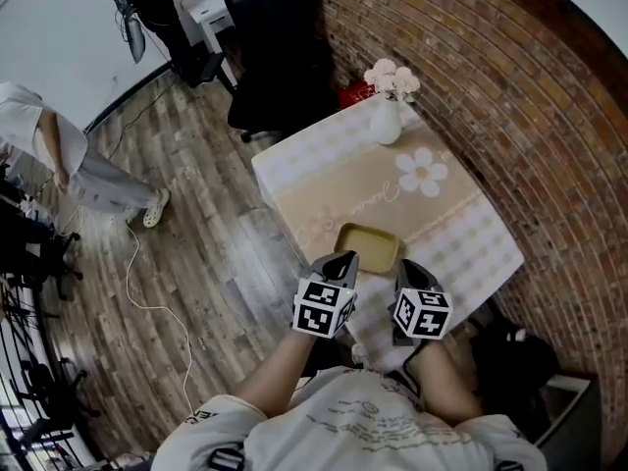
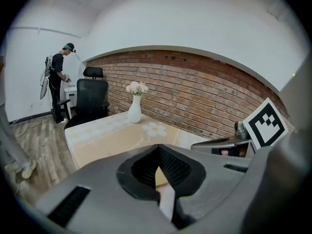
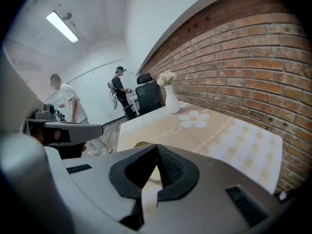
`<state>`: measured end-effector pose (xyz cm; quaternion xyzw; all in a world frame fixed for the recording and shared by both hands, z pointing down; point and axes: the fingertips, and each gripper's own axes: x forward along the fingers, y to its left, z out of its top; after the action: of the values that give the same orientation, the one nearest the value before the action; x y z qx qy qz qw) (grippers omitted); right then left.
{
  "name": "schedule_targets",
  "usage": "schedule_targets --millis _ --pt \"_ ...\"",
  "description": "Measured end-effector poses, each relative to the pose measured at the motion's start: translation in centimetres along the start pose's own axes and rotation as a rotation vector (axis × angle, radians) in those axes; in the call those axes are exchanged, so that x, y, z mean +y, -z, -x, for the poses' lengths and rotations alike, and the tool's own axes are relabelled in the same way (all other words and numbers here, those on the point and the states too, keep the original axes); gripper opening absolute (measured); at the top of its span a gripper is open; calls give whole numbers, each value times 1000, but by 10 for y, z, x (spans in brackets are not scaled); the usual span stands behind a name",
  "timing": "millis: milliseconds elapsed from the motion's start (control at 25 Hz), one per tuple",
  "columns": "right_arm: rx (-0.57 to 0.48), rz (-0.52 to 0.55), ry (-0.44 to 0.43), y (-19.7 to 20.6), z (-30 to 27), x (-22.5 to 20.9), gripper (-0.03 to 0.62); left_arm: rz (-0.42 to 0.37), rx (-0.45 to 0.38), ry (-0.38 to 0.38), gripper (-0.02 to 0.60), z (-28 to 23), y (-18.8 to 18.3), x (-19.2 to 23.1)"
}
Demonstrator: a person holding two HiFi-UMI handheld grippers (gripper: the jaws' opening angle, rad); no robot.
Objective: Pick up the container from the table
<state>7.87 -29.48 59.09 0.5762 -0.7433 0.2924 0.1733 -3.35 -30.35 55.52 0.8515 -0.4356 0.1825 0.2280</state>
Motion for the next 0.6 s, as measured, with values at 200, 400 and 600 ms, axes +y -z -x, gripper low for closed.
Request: schedule_targets --millis 200,400,600 --pt "47 -34 45 19 -8 -18 2 9 39 53 5 -23 11 -9" --pt "94 -93 43 40 -23 -25 27 29 65 63 5 -37 23 -2" --pt "146 -151 41 61 -44 -27 76 44 91 61 5 -45 37 11"
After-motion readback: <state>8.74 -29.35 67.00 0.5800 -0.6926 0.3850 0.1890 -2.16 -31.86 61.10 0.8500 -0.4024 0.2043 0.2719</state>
